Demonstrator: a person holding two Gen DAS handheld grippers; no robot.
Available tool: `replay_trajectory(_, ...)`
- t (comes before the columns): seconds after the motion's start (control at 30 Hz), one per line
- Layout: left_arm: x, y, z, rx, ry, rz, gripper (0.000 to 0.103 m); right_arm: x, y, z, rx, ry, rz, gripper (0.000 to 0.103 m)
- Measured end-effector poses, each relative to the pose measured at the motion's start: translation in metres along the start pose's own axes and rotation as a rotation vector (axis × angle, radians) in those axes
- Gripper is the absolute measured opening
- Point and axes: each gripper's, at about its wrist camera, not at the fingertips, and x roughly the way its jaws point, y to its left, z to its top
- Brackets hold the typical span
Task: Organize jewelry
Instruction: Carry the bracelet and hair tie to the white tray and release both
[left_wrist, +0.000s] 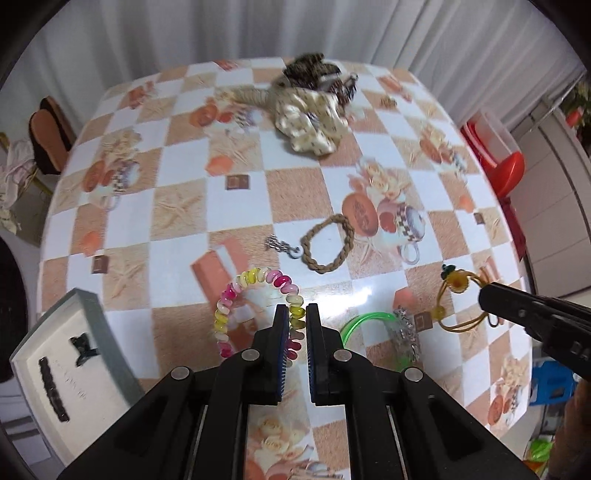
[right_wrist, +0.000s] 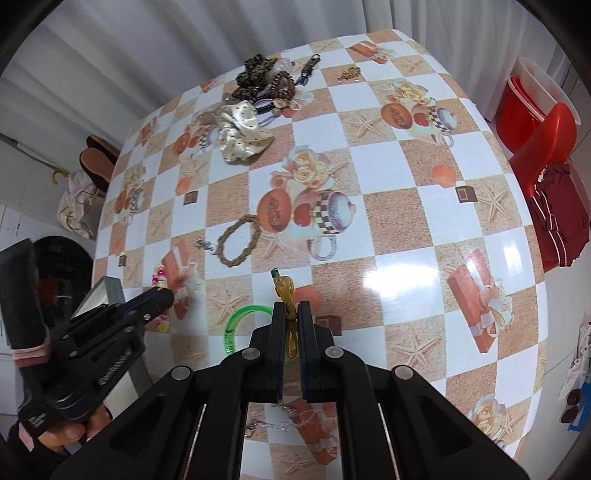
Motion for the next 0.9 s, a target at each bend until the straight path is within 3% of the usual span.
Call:
replay_trajectory(0.4, -0.065, 0.059, -0.039, -0.111, -0.065, 0.020, 0.014, -0.012, 0.058, -0.010, -0.084, 0.001, 0.048, 0.006)
replay_trajectory(0.9, -0.100, 0.159, -0.116, -0.307, -0.067, 0.132, 0.014, 0.013, 0.190, -0.033, -0.302, 0.071, 0.147, 0.006)
